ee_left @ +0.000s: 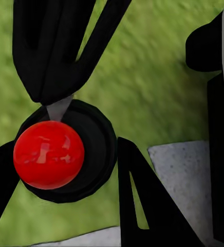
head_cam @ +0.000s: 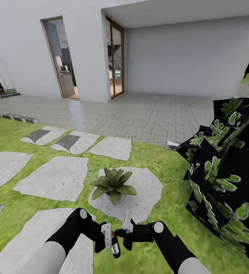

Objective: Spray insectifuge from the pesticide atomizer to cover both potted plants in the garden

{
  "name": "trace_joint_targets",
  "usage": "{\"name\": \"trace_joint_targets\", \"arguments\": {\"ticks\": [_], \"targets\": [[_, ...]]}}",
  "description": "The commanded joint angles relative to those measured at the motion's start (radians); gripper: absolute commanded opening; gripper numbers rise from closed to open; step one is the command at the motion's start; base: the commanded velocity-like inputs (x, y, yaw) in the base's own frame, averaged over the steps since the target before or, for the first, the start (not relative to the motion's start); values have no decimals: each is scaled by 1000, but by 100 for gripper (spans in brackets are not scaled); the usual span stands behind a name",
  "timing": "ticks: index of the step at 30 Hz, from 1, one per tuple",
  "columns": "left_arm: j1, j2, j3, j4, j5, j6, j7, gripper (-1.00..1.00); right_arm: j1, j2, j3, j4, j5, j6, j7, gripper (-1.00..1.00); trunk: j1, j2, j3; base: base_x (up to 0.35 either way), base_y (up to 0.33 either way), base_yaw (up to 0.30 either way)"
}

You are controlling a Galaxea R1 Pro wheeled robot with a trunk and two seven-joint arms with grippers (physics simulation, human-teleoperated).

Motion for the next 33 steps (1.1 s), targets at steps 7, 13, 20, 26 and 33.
{"name": "trace_joint_targets", "arguments": {"ticks": [7, 13, 20, 26, 33], "targets": [[0, 0, -1, -1, 1, -2, -3, -100, 0, 0, -1, -1, 9, -6, 1, -100, 0, 0, -1, 0, 0, 0], [0, 5, -2, 6, 0, -3, -3, -100, 0, 0, -1, 0, 9, -6, 1, -100, 0, 0, -1, 0, 0, 0], [1, 34, -1, 9, -2, -6, -3, -100, 0, 0, -1, -1, 10, -6, 1, -100, 0, 0, -1, 0, 0, 0], [12, 117, 2, 11, -1, -13, -3, -100, 0, 0, -2, 1, 11, -6, 1, -100, 0, 0, -1, 0, 0, 0], [15, 246, 4, 13, 2, -17, -3, -100, 0, -10, -3, 10, 13, -9, -3, 100, 0, 0, -1, 0, 0, 0]]}}
